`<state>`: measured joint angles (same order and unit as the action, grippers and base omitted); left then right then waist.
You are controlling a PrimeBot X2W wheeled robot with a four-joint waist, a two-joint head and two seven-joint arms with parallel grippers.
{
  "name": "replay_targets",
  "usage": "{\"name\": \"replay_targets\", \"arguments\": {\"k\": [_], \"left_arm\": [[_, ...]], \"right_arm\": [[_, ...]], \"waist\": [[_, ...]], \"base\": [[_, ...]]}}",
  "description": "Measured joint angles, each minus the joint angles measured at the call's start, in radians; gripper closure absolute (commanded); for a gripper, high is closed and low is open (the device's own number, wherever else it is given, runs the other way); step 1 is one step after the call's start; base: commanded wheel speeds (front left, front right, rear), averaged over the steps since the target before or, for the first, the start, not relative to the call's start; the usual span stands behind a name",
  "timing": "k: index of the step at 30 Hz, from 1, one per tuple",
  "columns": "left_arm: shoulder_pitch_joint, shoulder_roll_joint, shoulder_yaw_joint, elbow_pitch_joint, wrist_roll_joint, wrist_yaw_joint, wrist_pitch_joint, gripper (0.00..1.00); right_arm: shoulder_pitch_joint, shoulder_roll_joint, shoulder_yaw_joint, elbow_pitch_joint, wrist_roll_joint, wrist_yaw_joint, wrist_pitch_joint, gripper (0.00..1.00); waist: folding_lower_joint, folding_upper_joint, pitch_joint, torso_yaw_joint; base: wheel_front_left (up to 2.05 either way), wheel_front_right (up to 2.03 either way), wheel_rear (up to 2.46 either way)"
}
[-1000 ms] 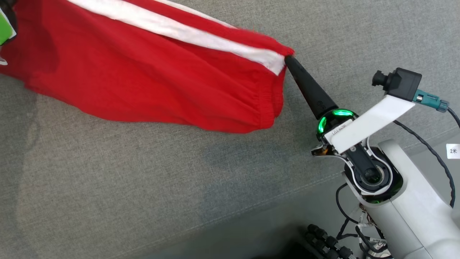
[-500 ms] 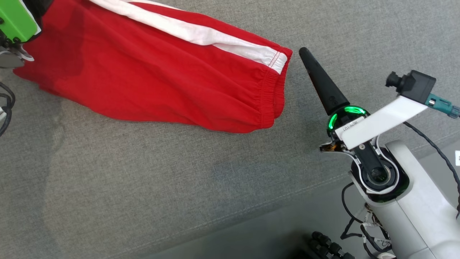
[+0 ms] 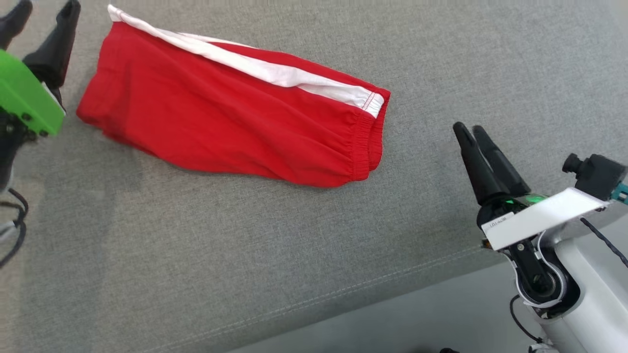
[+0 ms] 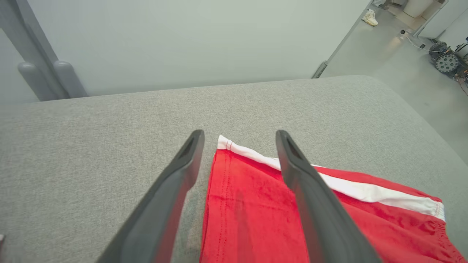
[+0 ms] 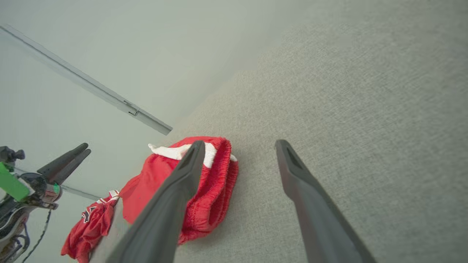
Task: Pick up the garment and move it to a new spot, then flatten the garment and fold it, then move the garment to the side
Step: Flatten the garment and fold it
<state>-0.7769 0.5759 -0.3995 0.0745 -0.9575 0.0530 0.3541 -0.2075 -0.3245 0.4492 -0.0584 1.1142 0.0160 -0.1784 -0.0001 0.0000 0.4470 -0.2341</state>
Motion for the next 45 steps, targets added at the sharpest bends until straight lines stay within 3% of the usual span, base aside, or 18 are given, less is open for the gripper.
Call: {"name": "replay_targets", "arguments": {"k": [6,9,13,17,29,35,39,45], "left_arm": [[0.206,-0.018,-0.027,-0.017,0.098,0.029,-0.158,0.00],[0.314,-0.045,-0.036,-0.016,0.118,0.045,-0.224,0.00],[0.434,-0.098,-0.046,-0.016,0.138,0.059,-0.304,0.00],[0.523,-0.143,-0.039,-0.017,0.145,0.064,-0.382,0.00],[0.705,-0.242,-0.036,-0.025,0.177,0.071,-0.514,0.00],[0.752,-0.252,-0.013,-0.033,0.178,0.071,-0.534,0.00],[0.784,-0.267,0.006,-0.044,0.178,0.071,-0.536,0.00],[0.796,-0.281,0.025,-0.066,0.181,0.071,-0.542,0.00]], "right_arm": [[0.040,-0.078,0.017,0.052,-0.221,-0.083,-0.048,0.00],[0.060,-0.086,0.028,0.062,-0.281,-0.114,-0.053,0.00],[0.094,-0.106,0.039,0.075,-0.352,-0.129,-0.060,0.00],[0.140,-0.076,0.025,0.077,-0.364,-0.133,-0.060,0.00],[0.254,0.171,-0.059,0.136,-0.080,-0.132,-0.069,0.00],[0.254,0.229,-0.096,0.174,0.032,-0.106,-0.069,0.00],[0.253,0.268,-0.142,0.201,0.106,-0.107,-0.069,0.00],[0.217,0.264,-0.156,0.224,0.154,-0.106,-0.057,0.00]], "waist": [[0.0000,0.0000,-0.078,0.029],[0.0000,0.0000,-0.116,0.051],[0.0000,0.0000,-0.158,0.093],[0.0000,0.0000,-0.194,0.144],[0.0000,0.0000,-0.281,0.292],[0.0000,0.0000,-0.305,0.345],[0.0000,0.0000,-0.308,0.368],[0.0000,0.0000,-0.291,0.375]], "base": [[0.00,0.00,0.00],[0.00,0.00,0.00],[0.00,0.00,0.00],[0.00,0.00,0.00],[0.00,0.00,0.00],[0.00,0.00,0.00],[0.00,0.00,0.00],[0.00,0.00,0.00]]}}
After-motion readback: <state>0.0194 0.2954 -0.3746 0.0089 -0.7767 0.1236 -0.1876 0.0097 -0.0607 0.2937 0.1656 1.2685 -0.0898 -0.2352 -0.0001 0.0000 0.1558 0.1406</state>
